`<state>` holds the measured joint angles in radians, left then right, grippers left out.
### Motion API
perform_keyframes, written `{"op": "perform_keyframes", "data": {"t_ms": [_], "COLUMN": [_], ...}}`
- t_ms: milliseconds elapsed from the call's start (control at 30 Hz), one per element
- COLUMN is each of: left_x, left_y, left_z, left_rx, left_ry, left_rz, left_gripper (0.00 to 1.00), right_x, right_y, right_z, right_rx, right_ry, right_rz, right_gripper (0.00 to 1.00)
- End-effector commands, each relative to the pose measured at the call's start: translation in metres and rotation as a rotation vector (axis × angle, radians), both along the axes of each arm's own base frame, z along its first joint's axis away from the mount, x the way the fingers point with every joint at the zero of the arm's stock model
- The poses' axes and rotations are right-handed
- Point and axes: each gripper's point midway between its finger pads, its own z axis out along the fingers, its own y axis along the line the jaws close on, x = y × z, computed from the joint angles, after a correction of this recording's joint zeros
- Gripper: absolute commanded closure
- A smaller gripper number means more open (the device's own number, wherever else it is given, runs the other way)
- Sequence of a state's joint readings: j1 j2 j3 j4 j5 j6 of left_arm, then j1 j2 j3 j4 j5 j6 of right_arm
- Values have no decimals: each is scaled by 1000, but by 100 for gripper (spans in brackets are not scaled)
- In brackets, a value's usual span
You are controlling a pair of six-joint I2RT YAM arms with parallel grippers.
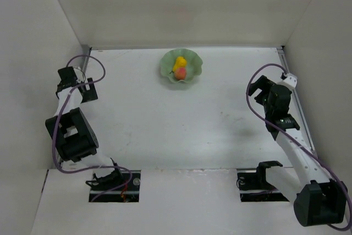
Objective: Place and organize the fake fruits in the fruit bowl
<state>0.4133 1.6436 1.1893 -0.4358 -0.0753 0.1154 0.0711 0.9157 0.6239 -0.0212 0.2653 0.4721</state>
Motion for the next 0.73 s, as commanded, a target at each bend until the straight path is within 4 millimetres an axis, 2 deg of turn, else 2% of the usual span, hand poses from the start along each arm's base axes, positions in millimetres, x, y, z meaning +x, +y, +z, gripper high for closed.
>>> {"op": "perform_keyframes", "data": {"t_ms": [0, 200, 400, 600, 700], "left_x": [2, -8, -11, -9, -8], "left_y": [-6, -25, -28, -37, -45], "left_z": [44, 52, 38, 40, 41], "left_rx": [36, 17, -21, -47, -92], "left_ry": [-220, -382, -371, -358, -361], "left_rz": [30, 50, 70, 18, -14], "left_gripper": [2, 0, 0, 6, 5], "right_x": [6, 9, 9, 8, 10], "right_y": [3, 6, 6, 7, 10], "right_z": [8, 8, 3, -3, -5], "right_rx": [21, 29, 34, 45, 45], "right_ry": [-26, -26, -13, -5, 3], "right_rz": [15, 21, 19, 15, 24], "right_gripper": [0, 0, 0, 0, 0]}}
